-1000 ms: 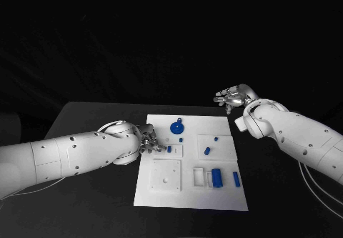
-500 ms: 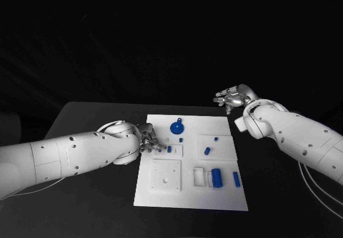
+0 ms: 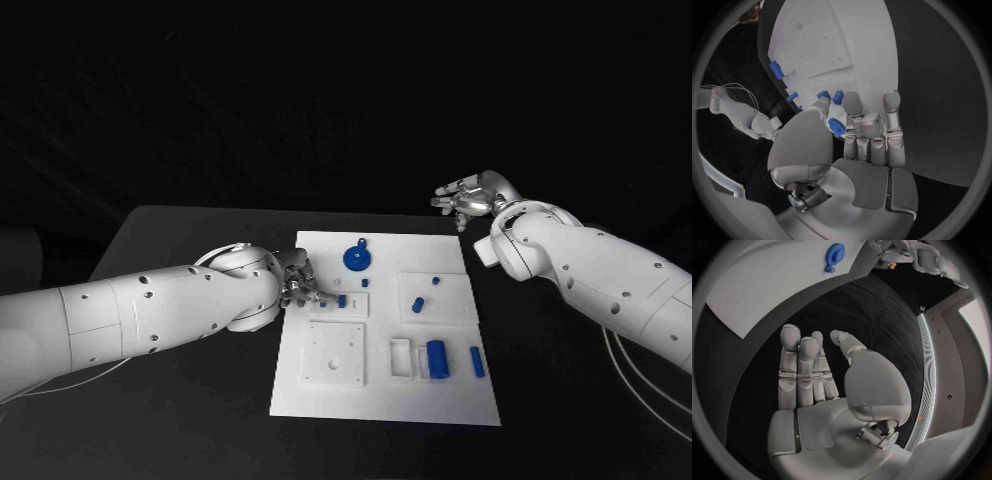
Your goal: Assemble the parts on the task board
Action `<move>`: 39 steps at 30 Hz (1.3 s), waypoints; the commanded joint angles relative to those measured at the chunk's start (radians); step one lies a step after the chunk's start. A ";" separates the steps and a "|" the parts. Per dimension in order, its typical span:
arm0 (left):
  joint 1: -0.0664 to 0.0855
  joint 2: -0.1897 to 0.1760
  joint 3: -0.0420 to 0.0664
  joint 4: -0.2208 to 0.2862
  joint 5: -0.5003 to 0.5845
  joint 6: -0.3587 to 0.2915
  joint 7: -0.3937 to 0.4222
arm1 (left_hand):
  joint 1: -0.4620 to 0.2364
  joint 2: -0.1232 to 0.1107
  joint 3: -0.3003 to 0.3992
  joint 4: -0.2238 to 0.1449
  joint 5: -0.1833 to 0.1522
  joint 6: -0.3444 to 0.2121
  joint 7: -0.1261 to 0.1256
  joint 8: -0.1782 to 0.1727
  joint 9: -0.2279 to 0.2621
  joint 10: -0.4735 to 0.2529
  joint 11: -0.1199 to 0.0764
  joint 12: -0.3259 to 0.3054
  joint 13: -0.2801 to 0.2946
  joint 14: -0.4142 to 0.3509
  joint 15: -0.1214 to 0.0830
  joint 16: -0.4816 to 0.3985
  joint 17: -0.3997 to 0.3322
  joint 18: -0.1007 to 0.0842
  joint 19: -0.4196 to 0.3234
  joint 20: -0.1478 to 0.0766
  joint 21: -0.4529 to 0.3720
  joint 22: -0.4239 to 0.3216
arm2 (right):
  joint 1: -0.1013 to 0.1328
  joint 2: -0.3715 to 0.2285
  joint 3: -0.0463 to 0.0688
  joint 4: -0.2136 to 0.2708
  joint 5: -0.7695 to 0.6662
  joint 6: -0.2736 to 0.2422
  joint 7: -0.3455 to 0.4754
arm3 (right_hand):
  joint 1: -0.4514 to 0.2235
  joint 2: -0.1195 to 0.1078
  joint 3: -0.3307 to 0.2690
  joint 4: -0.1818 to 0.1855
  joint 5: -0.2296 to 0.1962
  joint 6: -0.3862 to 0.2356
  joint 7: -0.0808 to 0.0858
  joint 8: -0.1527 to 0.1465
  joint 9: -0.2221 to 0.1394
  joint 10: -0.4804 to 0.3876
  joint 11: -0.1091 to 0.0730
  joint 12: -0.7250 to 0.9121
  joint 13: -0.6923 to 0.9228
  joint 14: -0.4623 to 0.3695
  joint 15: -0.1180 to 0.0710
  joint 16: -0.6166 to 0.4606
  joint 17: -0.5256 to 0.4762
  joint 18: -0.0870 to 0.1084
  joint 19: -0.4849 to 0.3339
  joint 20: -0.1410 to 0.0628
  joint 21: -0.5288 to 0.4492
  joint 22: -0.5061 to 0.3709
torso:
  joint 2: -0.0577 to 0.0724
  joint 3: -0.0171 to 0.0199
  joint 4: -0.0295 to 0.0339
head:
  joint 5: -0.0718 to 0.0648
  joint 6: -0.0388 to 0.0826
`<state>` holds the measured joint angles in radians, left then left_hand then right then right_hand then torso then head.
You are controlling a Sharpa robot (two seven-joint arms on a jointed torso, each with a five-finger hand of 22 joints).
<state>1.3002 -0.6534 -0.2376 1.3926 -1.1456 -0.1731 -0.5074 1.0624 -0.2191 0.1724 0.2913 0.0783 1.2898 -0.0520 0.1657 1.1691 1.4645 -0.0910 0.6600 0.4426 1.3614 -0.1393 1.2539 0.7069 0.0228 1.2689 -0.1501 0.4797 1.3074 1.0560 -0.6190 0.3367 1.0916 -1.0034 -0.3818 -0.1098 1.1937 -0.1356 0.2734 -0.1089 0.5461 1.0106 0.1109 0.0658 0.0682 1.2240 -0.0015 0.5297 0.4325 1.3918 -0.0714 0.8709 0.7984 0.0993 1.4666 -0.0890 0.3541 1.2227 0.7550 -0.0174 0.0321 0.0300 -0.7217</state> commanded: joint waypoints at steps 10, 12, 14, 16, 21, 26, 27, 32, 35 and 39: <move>0.000 -0.011 0.032 0.001 0.020 -0.033 0.017 | 0.000 0.009 -0.002 0.001 -0.004 0.004 0.006 -0.023 -0.048 0.050 0.003 -0.011 0.001 -0.004 0.003 -0.012 -0.016 -0.006 0.006 0.004 -0.010 0.017 | -0.002 -0.001 0.000 0.000 -0.002 0.003 0.007 | -0.013 0.001 -0.002 0.004 0.006 -0.005 0.005 -0.003 -0.001 0.001 -0.001 -0.004 -0.001 -0.007 -0.002 0.002 -0.001 0.015 0.038 -0.005 -0.005 -0.001 | 0.000 -0.0002 -0.0001 | -0.002 0.006; 0.000 -0.012 0.048 0.000 0.039 -0.048 0.032 | 0.002 0.010 -0.001 0.000 -0.003 -0.011 0.014 -0.041 -0.073 0.048 0.008 -0.021 -0.002 -0.015 0.007 -0.024 -0.034 -0.006 0.002 0.006 -0.015 0.016 | -0.002 -0.001 0.000 0.000 -0.002 0.003 0.007 | -0.013 0.001 -0.002 0.004 0.006 -0.005 0.005 -0.003 -0.001 0.001 -0.001 -0.004 -0.001 -0.007 -0.002 0.002 -0.001 0.015 0.038 -0.005 -0.005 -0.001 | 0.000 0.0001 0.0000 | -0.003 0.007; 0.001 -0.014 0.062 0.000 0.063 -0.061 0.049 | 0.010 0.022 0.006 -0.002 0.019 -0.028 0.025 -0.073 -0.133 0.047 0.016 -0.054 -0.013 -0.038 0.011 -0.058 -0.087 -0.007 -0.006 0.009 -0.029 0.011 | -0.002 -0.001 0.000 0.000 -0.002 0.003 0.007 | -0.013 0.001 -0.002 0.004 0.006 -0.005 0.005 -0.003 -0.001 0.001 -0.001 -0.004 -0.001 -0.007 -0.002 0.002 -0.001 0.015 0.038 -0.005 -0.005 -0.001 | -0.001 0.0002 0.0006 | -0.003 0.009; 0.002 -0.015 0.075 0.002 0.094 -0.075 0.071 | 0.020 0.036 0.009 -0.004 0.064 -0.040 0.033 -0.092 -0.210 0.046 0.017 -0.083 -0.014 -0.041 0.012 -0.070 -0.098 -0.012 -0.005 0.006 -0.046 0.008 | -0.002 0.000 0.000 -0.001 -0.002 0.003 0.007 | -0.013 0.001 -0.002 0.004 0.006 -0.005 0.005 -0.003 -0.001 0.001 -0.001 -0.004 -0.001 -0.007 -0.002 0.002 -0.001 0.015 0.038 -0.005 -0.005 -0.001 | 0.000 0.0005 0.0006 | -0.003 0.009; 0.008 -0.014 0.096 -0.001 0.201 -0.126 0.175 | 0.063 0.071 0.004 -0.019 0.124 -0.117 0.063 -0.092 -0.399 0.008 0.034 -0.171 -0.032 -0.080 0.031 -0.116 -0.138 -0.013 -0.023 0.022 -0.105 -0.010 | -0.002 0.000 0.000 -0.001 -0.002 0.002 0.008 | -0.013 0.001 -0.002 0.004 0.006 -0.005 0.005 -0.003 -0.001 0.001 -0.001 -0.004 -0.001 -0.007 -0.002 0.002 -0.001 0.015 0.038 -0.005 -0.005 -0.001 | 0.000 0.0001 0.0001 | -0.003 0.012; 0.013 0.004 0.100 -0.020 0.216 -0.158 0.323 | 0.270 0.138 0.029 -0.193 0.195 -0.204 0.130 -0.097 -0.713 -0.113 0.097 -0.447 -0.244 -0.160 0.096 -0.230 -0.219 0.002 -0.067 0.076 -0.220 -0.087 | -0.002 -0.002 0.000 -0.001 0.000 0.002 0.009 | -0.013 0.001 -0.002 0.005 0.007 -0.004 0.005 -0.003 -0.001 0.000 -0.002 -0.004 -0.001 -0.007 -0.003 0.002 -0.001 0.015 0.038 -0.005 -0.006 -0.002 | 0.000 0.0006 0.0011 | -0.007 0.016; 0.013 0.010 0.098 -0.025 0.195 -0.163 0.353 | 0.319 0.149 0.051 -0.229 0.198 -0.196 0.139 -0.101 -0.767 -0.140 0.111 -0.509 -0.297 -0.172 0.100 -0.243 -0.229 0.012 -0.075 0.081 -0.233 -0.092 | -0.002 -0.003 0.000 -0.001 0.002 0.002 0.010 | -0.013 0.001 -0.001 0.004 0.007 -0.002 0.004 -0.003 -0.001 -0.001 -0.001 -0.005 -0.002 -0.007 -0.002 0.001 -0.002 0.015 0.038 -0.005 -0.008 -0.002 | 0.000 0.0006 0.0010 | -0.008 0.017; 0.010 0.047 0.072 -0.056 0.034 -0.196 0.472 | 0.381 0.134 0.074 -0.299 0.157 -0.208 0.157 -0.104 -0.894 -0.191 0.145 -0.598 -0.382 -0.178 0.119 -0.272 -0.253 0.038 -0.085 0.099 -0.238 -0.076 | -0.002 -0.002 0.000 0.000 0.008 -0.002 0.018 | -0.015 0.001 0.010 0.000 0.005 0.000 0.006 -0.004 -0.001 0.001 0.002 -0.051 -0.033 -0.009 0.000 0.001 -0.002 0.016 0.037 -0.003 -0.013 -0.003 | 0.002 -0.0007 -0.0007 | -0.012 0.025; 0.004 0.071 0.058 -0.079 -0.092 -0.207 0.505 | 0.391 0.124 0.082 -0.323 0.108 -0.201 0.155 -0.104 -0.943 -0.257 0.166 -0.599 -0.383 -0.185 0.130 -0.290 -0.267 0.053 -0.096 0.109 -0.234 -0.055 | -0.002 -0.002 0.000 0.000 0.014 -0.007 0.029 | -0.017 0.003 0.022 -0.001 0.006 0.001 0.009 -0.003 -0.001 -0.015 0.013 -0.119 -0.085 -0.010 0.007 0.002 -0.002 0.019 0.036 0.001 -0.017 -0.004 | 0.001 -0.0013 -0.0005 | -0.013 0.026; -0.002 0.104 0.032 -0.116 -0.233 -0.212 0.541 | 0.386 0.101 0.073 -0.334 0.058 -0.213 0.141 -0.103 -1.033 -0.288 0.174 -0.601 -0.384 -0.162 0.133 -0.306 -0.290 0.070 -0.086 0.125 -0.244 -0.048 | -0.002 -0.003 0.000 0.000 0.027 -0.014 0.053 | -0.027 0.004 0.047 -0.011 0.005 0.008 0.012 -0.003 -0.001 0.029 0.036 -0.303 -0.275 -0.021 0.023 0.000 -0.005 0.038 0.024 0.019 -0.066 -0.015 | 0.002 -0.0008 -0.0029 | -0.014 0.030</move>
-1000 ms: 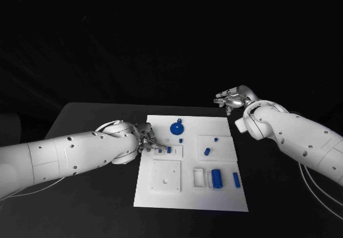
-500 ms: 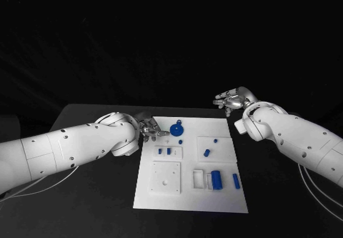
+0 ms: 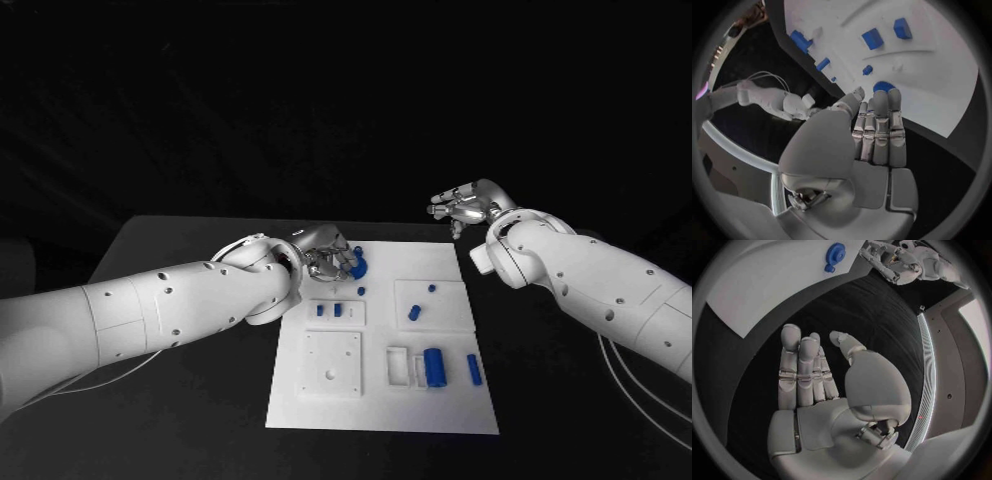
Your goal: Assemble the parts on the task board
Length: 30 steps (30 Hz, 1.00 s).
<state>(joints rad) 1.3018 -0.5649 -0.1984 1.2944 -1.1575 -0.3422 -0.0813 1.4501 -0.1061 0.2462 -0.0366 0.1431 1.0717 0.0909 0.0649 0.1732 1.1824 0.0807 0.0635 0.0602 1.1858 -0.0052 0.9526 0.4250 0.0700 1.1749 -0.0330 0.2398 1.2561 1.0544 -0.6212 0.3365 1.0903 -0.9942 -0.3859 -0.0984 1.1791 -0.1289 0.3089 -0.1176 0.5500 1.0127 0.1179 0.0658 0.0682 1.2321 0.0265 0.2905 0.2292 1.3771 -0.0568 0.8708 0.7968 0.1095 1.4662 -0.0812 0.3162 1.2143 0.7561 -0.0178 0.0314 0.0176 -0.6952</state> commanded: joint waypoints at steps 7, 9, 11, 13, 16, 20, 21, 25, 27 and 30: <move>-0.012 0.055 -0.022 -0.059 -0.344 -0.041 0.138 | -0.002 -0.029 -0.017 -0.014 -0.009 0.010 -0.004 -0.001 -0.102 -0.045 0.002 -0.005 -0.001 0.038 -0.008 0.027 -0.011 0.024 0.037 0.003 -0.008 0.021 | 0.000 -0.001 0.000 0.001 0.050 -0.022 0.098 | -0.011 -0.004 0.039 -0.016 0.000 0.013 0.019 -0.004 -0.001 -0.023 0.046 -0.156 -0.166 -0.156 0.048 -0.164 -0.126 0.016 -0.106 0.050 -0.198 -0.123 | 0.003 0.0000 -0.0033 | -0.003 0.006; -0.014 0.066 -0.024 -0.067 -0.365 -0.036 0.140 | -0.002 -0.030 -0.022 -0.015 -0.009 0.003 -0.005 -0.002 -0.106 -0.060 0.004 -0.005 -0.001 0.043 -0.009 0.038 -0.010 0.025 0.045 0.002 -0.007 0.027 | 0.000 0.000 0.000 0.002 0.063 -0.029 0.116 | -0.007 -0.005 0.047 -0.024 -0.002 0.014 0.022 -0.005 -0.002 -0.041 0.058 -0.181 -0.166 -0.176 0.063 -0.238 -0.216 0.018 -0.133 0.067 -0.256 -0.198 | 0.003 -0.0001 -0.0031 | -0.004 0.007; -0.017 0.075 -0.025 -0.074 -0.382 -0.031 0.139 | 0.000 -0.030 -0.031 -0.015 -0.008 -0.005 -0.007 -0.001 -0.107 -0.071 0.002 -0.005 -0.001 0.057 -0.014 0.062 -0.005 0.025 0.060 -0.002 -0.001 0.038 | 0.000 0.000 0.000 0.002 0.074 -0.032 0.131 | -0.008 -0.003 0.064 -0.028 -0.001 0.016 0.027 -0.004 -0.001 -0.056 0.069 -0.194 -0.168 -0.237 0.090 -0.360 -0.312 0.010 -0.253 0.094 -0.249 -0.304 | 0.003 -0.0002 -0.0033 | -0.005 0.006; -0.019 0.083 -0.025 -0.080 -0.395 -0.023 0.137 | 0.000 -0.030 -0.037 -0.014 -0.008 -0.008 -0.007 -0.002 -0.107 -0.079 0.002 -0.005 -0.001 0.060 -0.015 0.074 -0.005 0.024 0.064 -0.003 0.001 0.047 | 0.000 0.000 0.000 0.002 0.084 -0.033 0.142 | -0.005 -0.001 0.076 -0.035 -0.006 0.007 0.031 -0.006 -0.002 -0.063 0.078 -0.200 -0.163 -0.203 0.106 -0.480 -0.433 0.017 -0.298 0.119 -0.251 -0.472 | 0.003 -0.0002 -0.0035 | -0.005 0.006; -0.023 0.097 -0.026 -0.091 -0.419 -0.005 0.128 | 0.005 -0.029 -0.051 -0.015 -0.008 -0.018 -0.007 -0.002 -0.108 -0.103 0.002 -0.005 -0.001 0.066 -0.018 0.097 -0.007 0.024 0.072 -0.006 0.002 0.064 | 0.000 0.001 0.000 0.003 0.102 -0.031 0.162 | -0.011 -0.001 0.079 -0.034 -0.001 0.008 0.035 -0.004 -0.002 -0.098 0.093 -0.218 -0.169 -0.220 0.136 -0.618 -0.548 0.007 -0.351 0.148 -0.253 -0.666 | 0.003 0.0001 -0.0037 | -0.008 0.004; -0.026 0.105 -0.026 -0.098 -0.435 0.019 0.120 | 0.009 -0.025 -0.063 -0.012 -0.005 -0.013 -0.003 -0.002 -0.108 -0.113 0.002 -0.006 -0.002 0.072 -0.019 0.124 -0.011 0.025 0.079 -0.006 0.002 0.071 | 0.000 0.001 0.000 0.005 0.116 -0.026 0.177 | -0.007 -0.005 0.074 -0.033 -0.005 -0.003 0.040 -0.005 -0.003 -0.123 0.105 -0.216 -0.167 -0.160 0.163 -0.819 -0.737 0.012 -0.357 0.188 -0.245 -1.064 | 0.002 0.0009 -0.0032 | -0.010 0.002; -0.027 0.106 -0.026 -0.099 -0.438 0.026 0.118 | 0.009 -0.024 -0.063 -0.012 -0.005 -0.012 -0.003 -0.002 -0.108 -0.113 0.002 -0.005 -0.002 0.072 -0.018 0.126 -0.012 0.025 0.079 -0.006 0.002 0.071 | 0.000 0.000 0.000 0.005 0.119 -0.026 0.179 | -0.006 0.000 0.078 -0.032 0.001 0.001 0.038 -0.003 -0.002 -0.127 0.103 -0.219 -0.170 -0.181 0.163 -0.807 -0.731 0.010 -0.356 0.189 -0.248 -1.074 | 0.001 0.0009 -0.0025 | -0.011 0.002; -0.028 0.110 -0.026 -0.102 -0.448 0.045 0.110 | 0.010 -0.020 -0.058 -0.012 0.005 -0.008 -0.001 -0.002 -0.108 -0.106 0.001 -0.006 -0.002 0.076 -0.019 0.150 -0.012 0.027 0.081 -0.006 0.007 0.073 | 0.000 0.000 0.000 0.006 0.127 -0.025 0.185 | -0.003 0.001 0.078 -0.030 0.001 -0.003 0.039 -0.003 -0.002 -0.131 0.106 -0.219 -0.170 -0.194 0.167 -0.805 -0.730 0.008 -0.348 0.191 -0.247 -1.147 | 0.001 0.0012 -0.0019 | -0.012 0.001; -0.028 0.112 -0.026 -0.105 -0.454 0.055 0.106 | 0.008 -0.020 -0.051 -0.014 0.009 -0.006 -0.001 -0.002 -0.108 -0.102 0.000 -0.006 -0.002 0.075 -0.019 0.160 -0.014 0.028 0.080 -0.005 0.012 0.073 | 0.000 0.000 0.000 0.006 0.129 -0.025 0.187 | -0.004 0.001 0.077 -0.029 0.002 -0.003 0.039 -0.003 -0.002 -0.131 0.107 -0.219 -0.170 -0.194 0.167 -0.805 -0.730 0.008 -0.349 0.191 -0.247 -1.147 | 0.001 0.0010 -0.0018 | -0.012 0.000; -0.028 0.114 -0.026 -0.109 -0.462 0.064 0.100 | 0.005 -0.019 -0.038 -0.016 0.016 -0.004 0.001 -0.002 -0.108 -0.095 0.000 -0.006 -0.002 0.075 -0.017 0.171 -0.019 0.031 0.078 -0.004 0.023 0.074 | 0.000 0.000 0.000 0.007 0.132 -0.025 0.188 | -0.004 0.000 0.077 -0.029 0.003 -0.005 0.040 -0.003 -0.002 -0.132 0.107 -0.219 -0.170 -0.196 0.168 -0.805 -0.730 0.008 -0.350 0.192 -0.248 -1.148 | 0.001 0.0008 -0.0018 | -0.013 -0.001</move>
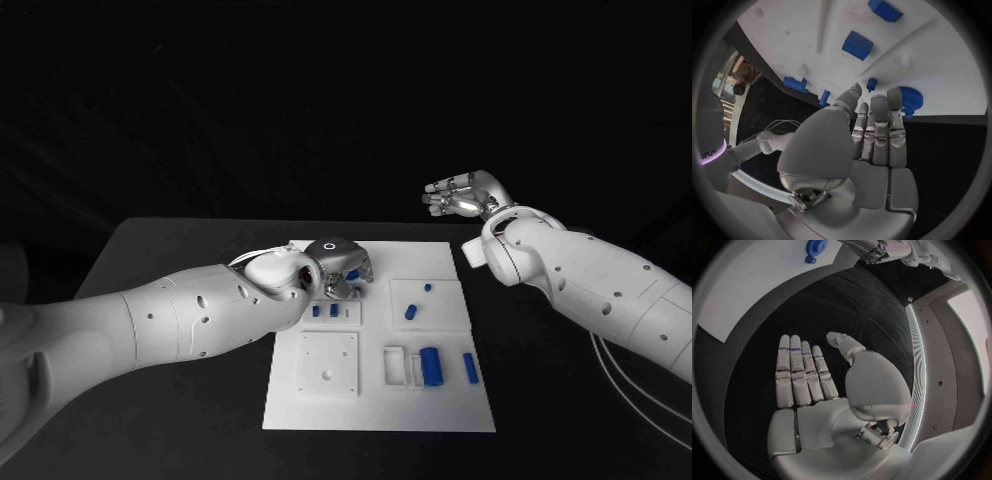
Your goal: Assemble the parts on the task board
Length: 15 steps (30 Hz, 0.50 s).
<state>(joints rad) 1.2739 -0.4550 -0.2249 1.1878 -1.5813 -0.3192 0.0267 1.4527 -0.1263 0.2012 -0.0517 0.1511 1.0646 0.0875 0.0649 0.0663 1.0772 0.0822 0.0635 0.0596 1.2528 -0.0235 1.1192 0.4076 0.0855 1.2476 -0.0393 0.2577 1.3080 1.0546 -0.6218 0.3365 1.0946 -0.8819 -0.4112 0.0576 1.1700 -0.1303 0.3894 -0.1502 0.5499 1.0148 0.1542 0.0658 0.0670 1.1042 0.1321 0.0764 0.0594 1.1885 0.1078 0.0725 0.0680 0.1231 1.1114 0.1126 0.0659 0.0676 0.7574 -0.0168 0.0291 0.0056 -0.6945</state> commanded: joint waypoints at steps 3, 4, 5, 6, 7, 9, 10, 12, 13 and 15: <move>-0.001 0.006 0.000 -0.005 -0.041 0.043 -0.011 | -0.001 0.001 0.025 -0.004 0.018 0.006 0.005 -0.002 -0.001 0.028 -0.002 -0.006 -0.002 0.013 0.001 0.013 -0.003 0.018 0.007 0.002 0.016 0.023 | 0.000 0.001 0.000 0.003 0.020 0.001 0.033 | 0.005 0.002 -0.004 0.004 0.004 -0.007 0.004 -0.003 -0.001 -0.005 0.002 -0.005 -0.001 -0.007 0.004 -0.007 -0.002 -0.005 0.004 -0.002 0.002 -0.001 | 0.000 -0.0005 0.0003 | -0.001 -0.002; -0.002 0.006 0.000 -0.006 -0.042 0.044 -0.012 | -0.001 0.002 0.031 -0.004 0.020 0.011 0.007 -0.001 -0.001 0.039 -0.004 -0.006 -0.002 0.016 0.001 0.016 -0.003 0.019 0.008 0.001 0.020 0.023 | 0.000 0.001 0.000 0.003 0.020 0.001 0.033 | 0.004 0.002 -0.005 0.005 0.004 -0.008 0.004 -0.003 -0.001 -0.005 0.002 -0.005 -0.001 -0.008 0.004 -0.007 -0.002 -0.005 0.004 -0.001 0.002 -0.001 | 0.000 -0.0005 0.0003 | -0.001 -0.002; -0.002 0.006 0.000 -0.007 -0.043 0.044 -0.013 | -0.003 0.002 0.036 -0.004 0.020 0.013 0.008 -0.002 -0.001 0.044 -0.004 -0.006 -0.002 0.017 0.002 0.017 -0.003 0.020 0.009 0.002 0.023 0.023 | 0.000 0.001 0.000 0.003 0.021 0.001 0.034 | 0.005 0.002 -0.005 0.005 0.004 -0.008 0.004 -0.003 -0.001 -0.006 0.002 -0.005 -0.001 -0.008 0.004 -0.007 -0.002 -0.005 0.004 -0.001 0.002 -0.001 | 0.000 -0.0006 0.0007 | -0.002 -0.003; -0.002 0.006 0.000 -0.008 -0.043 0.045 -0.014 | -0.007 0.000 0.053 -0.006 0.021 0.020 0.009 -0.001 0.000 0.051 -0.005 -0.006 -0.002 0.018 0.002 0.020 -0.004 0.022 0.006 0.002 0.032 0.023 | 0.000 0.002 0.000 0.002 0.021 0.001 0.034 | 0.005 0.001 -0.005 0.005 0.005 -0.008 0.004 -0.003 -0.001 -0.006 0.002 -0.005 -0.001 -0.008 0.005 -0.007 -0.002 -0.005 0.004 -0.001 0.002 -0.001 | 0.000 -0.0005 0.0009 | -0.002 -0.003; -0.003 0.006 0.000 -0.009 -0.044 0.046 -0.016 | -0.008 0.000 0.059 -0.006 0.022 0.024 0.011 -0.001 0.000 0.061 -0.006 -0.006 -0.002 0.020 0.003 0.022 -0.004 0.023 0.006 0.002 0.036 0.023 | 0.000 0.003 0.000 0.002 0.021 0.001 0.034 | 0.004 0.001 -0.006 0.005 0.005 -0.009 0.004 -0.003 -0.001 -0.006 0.003 -0.005 -0.001 -0.008 0.005 -0.007 -0.002 -0.005 0.003 -0.001 0.002 -0.001 | -0.001 -0.0002 0.0012 | -0.001 -0.004; -0.003 0.006 0.000 -0.011 -0.045 0.047 -0.017 | -0.011 0.000 0.071 -0.007 0.022 0.028 0.010 -0.002 -0.001 0.075 -0.008 -0.007 -0.002 0.023 0.002 0.024 -0.004 0.024 0.007 0.002 0.043 0.024 | 0.000 0.004 0.000 0.001 0.021 0.001 0.034 | 0.004 0.001 -0.007 0.005 0.005 -0.009 0.005 -0.003 -0.001 -0.007 0.003 -0.005 -0.001 -0.009 0.005 -0.007 -0.002 -0.005 0.002 0.000 0.002 -0.001 | -0.001 0.0002 0.0017 | -0.001 -0.004; -0.003 0.006 0.000 -0.013 -0.045 0.046 -0.018 | -0.013 -0.001 0.081 -0.008 0.023 0.031 0.011 -0.002 -0.001 0.080 -0.008 -0.007 -0.002 0.025 0.002 0.026 -0.004 0.025 0.006 0.002 0.050 0.023 | 0.000 0.005 0.000 0.000 0.021 0.002 0.034 | 0.004 0.001 -0.008 0.006 0.005 -0.010 0.004 -0.003 -0.001 -0.008 0.003 -0.005 -0.001 -0.009 0.006 -0.007 -0.002 -0.005 0.002 0.000 0.002 -0.001 | 0.000 0.0007 0.0021 | -0.001 -0.004; -0.003 0.007 0.000 -0.017 -0.046 0.044 -0.019 | -0.019 -0.006 0.101 -0.009 0.023 0.026 0.009 0.000 -0.001 0.085 -0.011 -0.007 -0.002 0.026 0.001 0.028 -0.006 0.027 0.001 0.002 0.066 0.023 | 0.000 0.008 0.000 -0.002 0.021 0.002 0.034 | 0.004 0.002 -0.010 0.006 0.006 -0.010 0.005 -0.003 -0.001 -0.008 0.003 -0.005 -0.001 -0.010 0.007 -0.007 -0.002 -0.005 0.001 0.000 0.002 -0.001 | 0.000 0.0011 0.0026 | -0.001 -0.005; -0.003 0.007 0.001 -0.018 -0.046 0.043 -0.020 | -0.019 -0.006 0.101 -0.009 0.023 0.026 0.009 0.000 -0.001 0.085 -0.011 -0.007 -0.002 0.026 0.001 0.028 -0.006 0.027 0.001 0.002 0.066 0.023 | 0.000 0.008 0.000 -0.002 0.021 0.002 0.034 | 0.004 0.002 -0.010 0.006 0.006 -0.010 0.005 -0.003 -0.001 -0.008 0.003 -0.005 -0.001 -0.010 0.007 -0.007 -0.002 -0.005 0.001 0.001 0.002 -0.001 | 0.001 0.0013 0.0025 | -0.001 -0.005; -0.003 0.006 0.001 -0.020 -0.046 0.043 -0.021 | -0.022 -0.006 0.113 -0.010 0.023 0.029 0.010 -0.002 -0.001 0.082 -0.009 -0.006 -0.002 0.027 0.002 0.028 -0.008 0.028 -0.006 0.003 0.080 0.022 | 0.000 0.010 0.000 -0.003 0.021 0.002 0.034 | 0.004 0.002 -0.010 0.006 0.006 -0.010 0.005 -0.003 -0.001 -0.008 0.003 -0.005 -0.001 -0.010 0.007 -0.007 -0.002 -0.005 0.001 0.001 0.002 -0.001 | 0.000 0.0006 0.0011 | 0.000 -0.005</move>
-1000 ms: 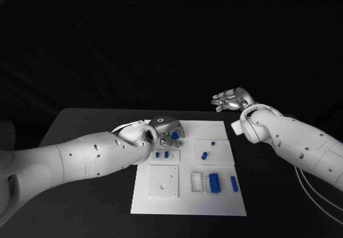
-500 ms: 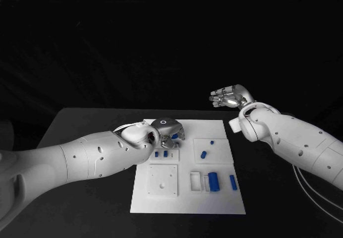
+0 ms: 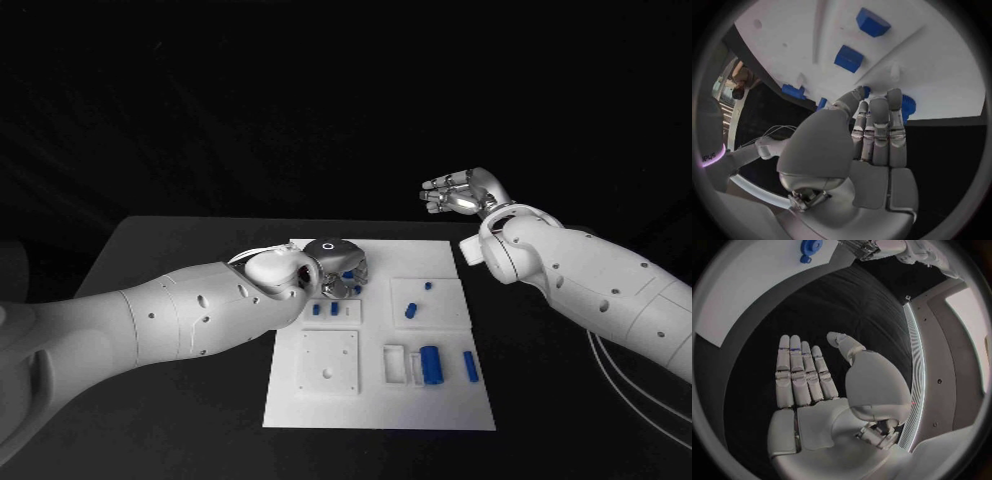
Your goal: Assemble the parts on the task board
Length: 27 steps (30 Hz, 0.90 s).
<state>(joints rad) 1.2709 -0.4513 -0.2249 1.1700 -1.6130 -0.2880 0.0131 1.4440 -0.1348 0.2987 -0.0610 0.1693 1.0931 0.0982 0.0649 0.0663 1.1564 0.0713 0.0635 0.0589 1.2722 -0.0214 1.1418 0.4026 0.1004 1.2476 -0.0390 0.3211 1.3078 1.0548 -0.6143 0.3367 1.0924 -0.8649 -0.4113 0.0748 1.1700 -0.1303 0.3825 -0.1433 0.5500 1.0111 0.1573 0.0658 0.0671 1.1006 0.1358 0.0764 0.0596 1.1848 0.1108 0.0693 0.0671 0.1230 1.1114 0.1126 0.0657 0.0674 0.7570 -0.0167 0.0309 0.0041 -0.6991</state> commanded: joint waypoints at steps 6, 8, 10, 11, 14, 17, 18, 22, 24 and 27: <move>-0.001 0.004 0.001 -0.008 -0.014 0.010 -0.007 | -0.016 0.008 0.020 0.004 0.004 0.004 -0.001 -0.002 -0.001 0.005 0.001 -0.006 -0.001 0.010 0.000 0.006 -0.003 0.014 -0.007 0.002 0.023 0.022 | 0.000 0.003 0.000 -0.001 0.004 0.002 0.017 | 0.005 0.002 -0.006 0.000 0.007 -0.007 0.001 -0.003 -0.001 -0.006 0.000 -0.005 -0.001 -0.007 0.005 -0.004 -0.001 -0.004 0.000 0.001 0.003 -0.001 | 0.000 -0.0002 -0.0014 | 0.000 -0.003; -0.001 0.006 0.001 -0.009 -0.013 0.009 -0.006 | -0.016 0.009 0.020 0.005 0.003 0.005 -0.002 -0.002 -0.001 0.007 0.000 -0.006 -0.001 0.012 0.000 0.007 -0.003 0.014 -0.006 0.002 0.024 0.021 | 0.000 0.003 0.000 0.000 0.004 0.002 0.017 | 0.005 0.002 -0.006 0.000 0.007 -0.007 0.002 -0.003 -0.001 -0.006 0.000 -0.005 -0.001 -0.007 0.005 -0.004 -0.001 -0.004 0.000 0.001 0.003 -0.001 | 0.000 -0.0003 -0.0015 | -0.001 -0.003; -0.002 0.007 0.001 -0.011 -0.013 0.010 -0.005 | -0.017 0.010 0.021 0.006 0.003 0.005 -0.002 -0.002 -0.001 0.008 0.000 -0.006 -0.001 0.014 0.000 0.008 -0.003 0.014 -0.006 0.002 0.025 0.021 | 0.000 0.003 0.000 0.000 0.004 0.002 0.017 | 0.005 0.002 -0.006 0.000 0.007 -0.007 0.002 -0.003 -0.001 -0.006 0.000 -0.005 -0.001 -0.007 0.005 -0.004 -0.001 -0.004 0.000 0.001 0.003 -0.001 | 0.000 0.0000 -0.0015 | -0.002 -0.004; -0.002 0.008 0.001 -0.012 -0.013 0.010 -0.004 | -0.017 0.010 0.021 0.006 0.003 0.005 -0.002 -0.002 -0.001 0.008 0.000 -0.006 -0.001 0.014 0.000 0.008 -0.003 0.014 -0.006 0.002 0.025 0.021 | 0.000 0.003 0.000 0.000 0.004 0.002 0.017 | 0.005 0.002 -0.006 0.000 0.007 -0.007 0.002 -0.003 -0.001 -0.006 0.000 -0.005 -0.001 -0.007 0.005 -0.004 -0.001 -0.004 0.000 0.001 0.003 -0.001 | -0.001 -0.0001 -0.0013 | -0.002 -0.004; -0.003 0.009 0.001 -0.014 -0.011 0.013 -0.003 | -0.018 0.010 0.021 0.008 0.002 0.003 -0.004 -0.002 -0.001 0.008 -0.001 -0.006 -0.001 0.016 -0.001 0.009 -0.003 0.014 -0.005 0.003 0.027 0.021 | 0.000 0.003 0.000 0.001 0.004 0.002 0.017 | 0.005 0.002 -0.008 0.000 0.008 -0.007 0.002 -0.003 -0.001 -0.007 0.000 -0.004 -0.001 -0.007 0.005 -0.004 -0.001 -0.004 0.000 0.001 0.003 -0.001 | -0.001 0.0000 -0.0004 | -0.003 -0.005; -0.004 0.011 0.001 -0.016 -0.008 0.016 -0.003 | -0.020 0.009 0.020 0.010 -0.001 -0.001 -0.005 -0.002 -0.001 0.010 -0.002 -0.006 -0.001 0.018 -0.002 0.010 -0.002 0.015 -0.004 0.003 0.029 0.021 | 0.000 0.003 0.000 0.001 0.004 0.002 0.017 | 0.005 0.002 -0.008 0.000 0.008 -0.007 0.002 -0.003 -0.001 -0.007 0.000 -0.004 -0.001 -0.007 0.005 -0.004 -0.001 -0.004 0.000 0.001 0.003 -0.001 | -0.001 0.0001 -0.0001 | -0.003 -0.005; -0.004 0.011 0.001 -0.017 -0.007 0.017 -0.003 | -0.019 0.009 0.020 0.010 -0.001 0.000 -0.004 -0.002 -0.001 0.010 -0.002 -0.006 -0.001 0.019 -0.002 0.011 -0.002 0.015 -0.004 0.003 0.030 0.021 | 0.000 0.003 0.000 0.001 0.004 0.002 0.016 | 0.005 0.002 -0.008 0.000 0.008 -0.007 0.002 -0.003 -0.001 -0.007 0.000 -0.004 -0.001 -0.007 0.005 -0.004 -0.001 -0.004 0.000 0.001 0.003 -0.001 | -0.001 0.0000 0.0001 | -0.003 -0.006; -0.005 0.012 0.001 -0.019 -0.003 0.024 -0.001 | -0.020 0.008 0.019 0.011 -0.002 -0.002 -0.005 -0.002 -0.001 0.010 -0.003 -0.006 -0.001 0.019 -0.003 0.011 -0.002 0.014 -0.003 0.003 0.031 0.021 | 0.000 0.004 0.000 0.001 0.004 0.003 0.016 | 0.006 0.003 -0.008 -0.001 0.009 -0.007 0.002 -0.003 -0.001 -0.007 0.000 -0.004 -0.001 -0.007 0.005 -0.004 -0.001 -0.004 -0.001 0.002 0.003 -0.001 | -0.001 0.0001 0.0006 | -0.003 -0.006; -0.005 0.013 0.001 -0.020 -0.002 0.028 -0.001 | -0.020 0.007 0.019 0.011 -0.004 -0.003 -0.006 -0.002 -0.001 0.009 -0.003 -0.006 -0.001 0.020 -0.003 0.011 -0.002 0.014 -0.003 0.002 0.031 0.021 | 0.000 0.004 0.000 0.001 0.004 0.002 0.016 | 0.006 0.003 -0.008 -0.001 0.009 -0.007 0.002 -0.003 -0.001 -0.007 0.000 -0.004 -0.001 -0.007 0.005 -0.004 -0.001 -0.004 -0.001 0.002 0.003 -0.001 | -0.001 -0.0001 0.0004 | -0.003 -0.006; -0.006 0.015 0.001 -0.022 0.000 0.034 0.001 | -0.021 0.008 0.019 0.013 -0.004 -0.002 -0.007 -0.002 -0.001 0.010 -0.005 -0.006 -0.001 0.019 -0.005 0.011 -0.002 0.013 -0.005 0.002 0.032 0.020 | 0.000 0.005 0.000 0.001 0.004 0.003 0.016 | 0.006 0.003 -0.008 -0.001 0.009 -0.007 0.002 -0.003 -0.001 -0.007 0.000 -0.004 -0.001 -0.007 0.005 -0.004 -0.001 -0.004 -0.001 0.002 0.003 -0.001 | -0.001 -0.0005 0.0002 | -0.002 -0.006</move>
<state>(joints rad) 1.2652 -0.4402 -0.2247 1.1487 -1.6169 -0.2730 0.0081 1.4340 -0.1290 0.3185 -0.0534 0.1693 1.0931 0.0982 0.0649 0.0665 1.1597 0.0678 0.0635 0.0590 1.2847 -0.0267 1.1495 0.4008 0.1000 1.2476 -0.0390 0.3477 1.3075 1.0546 -0.6104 0.3365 1.0921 -0.8614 -0.4113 0.0786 1.1701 -0.1303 0.3825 -0.1433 0.5539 1.0112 0.1570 0.0658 0.0673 1.1007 0.1358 0.0764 0.0597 1.1809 0.1141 0.0694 0.0666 0.1227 1.1113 0.1125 0.0655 0.0675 0.7560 -0.0167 0.0309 0.0011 -0.7053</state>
